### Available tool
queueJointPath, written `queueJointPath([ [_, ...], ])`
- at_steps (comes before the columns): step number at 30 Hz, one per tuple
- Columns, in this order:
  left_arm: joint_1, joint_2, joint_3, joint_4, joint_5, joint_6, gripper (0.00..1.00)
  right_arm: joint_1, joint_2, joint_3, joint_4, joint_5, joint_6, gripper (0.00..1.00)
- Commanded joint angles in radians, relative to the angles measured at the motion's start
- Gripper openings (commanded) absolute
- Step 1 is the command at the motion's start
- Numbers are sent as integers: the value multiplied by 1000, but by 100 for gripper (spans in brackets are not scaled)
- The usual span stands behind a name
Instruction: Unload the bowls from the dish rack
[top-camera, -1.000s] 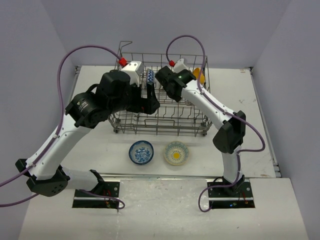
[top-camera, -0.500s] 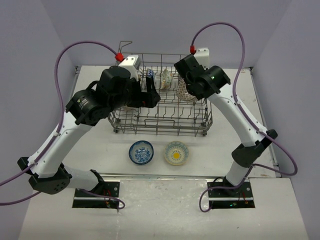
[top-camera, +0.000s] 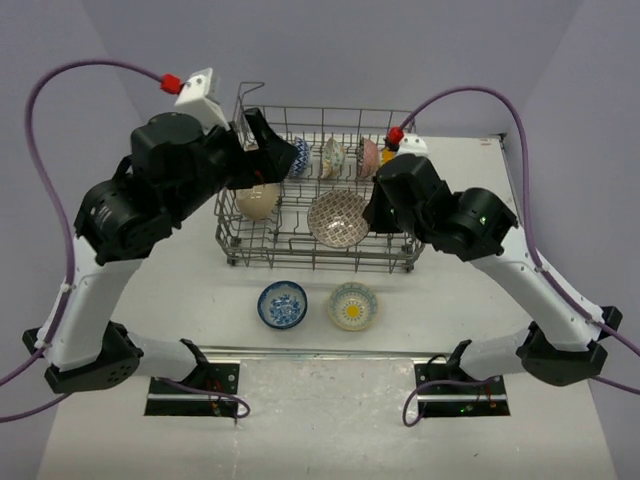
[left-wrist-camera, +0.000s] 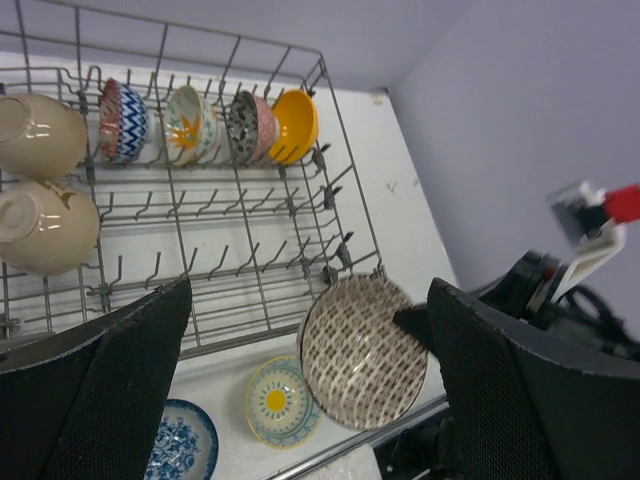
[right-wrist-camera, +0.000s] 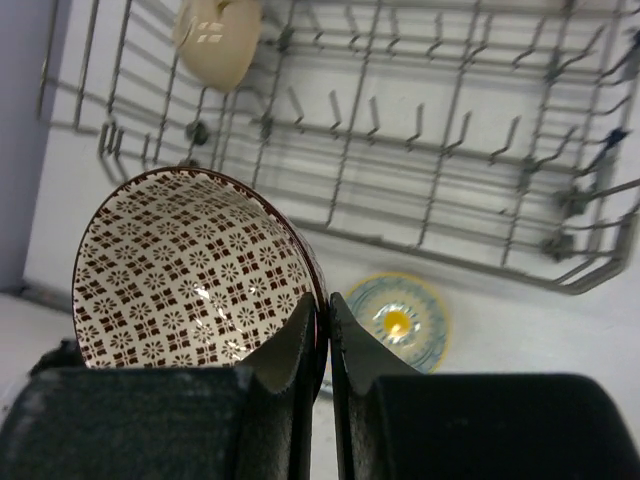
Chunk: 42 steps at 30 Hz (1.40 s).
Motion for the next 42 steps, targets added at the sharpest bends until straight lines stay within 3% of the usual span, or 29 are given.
queueJointPath([
  [1,8,-104,-24,-1,-162,-49,100,76,-53,-134,193,-121,153,0],
  [7,8,-191,-81,-42,-219,-74,100,168,-101,-411,478,-195,348,0],
  [15,8,-240,-168,-66,-211,-91,100,237,33,-459,555,-175,408,0],
  [22,8,-243,-201,-82,-160,-91,100,245,109,-552,619,-184,416,0],
  [33,8,-202,-224,-130,-105,-81,100,245,191,-716,875,-178,310,0],
  [42,8,-217,-260,-130,-101,-75,100,248,192,-830,1004,-175,293,0],
])
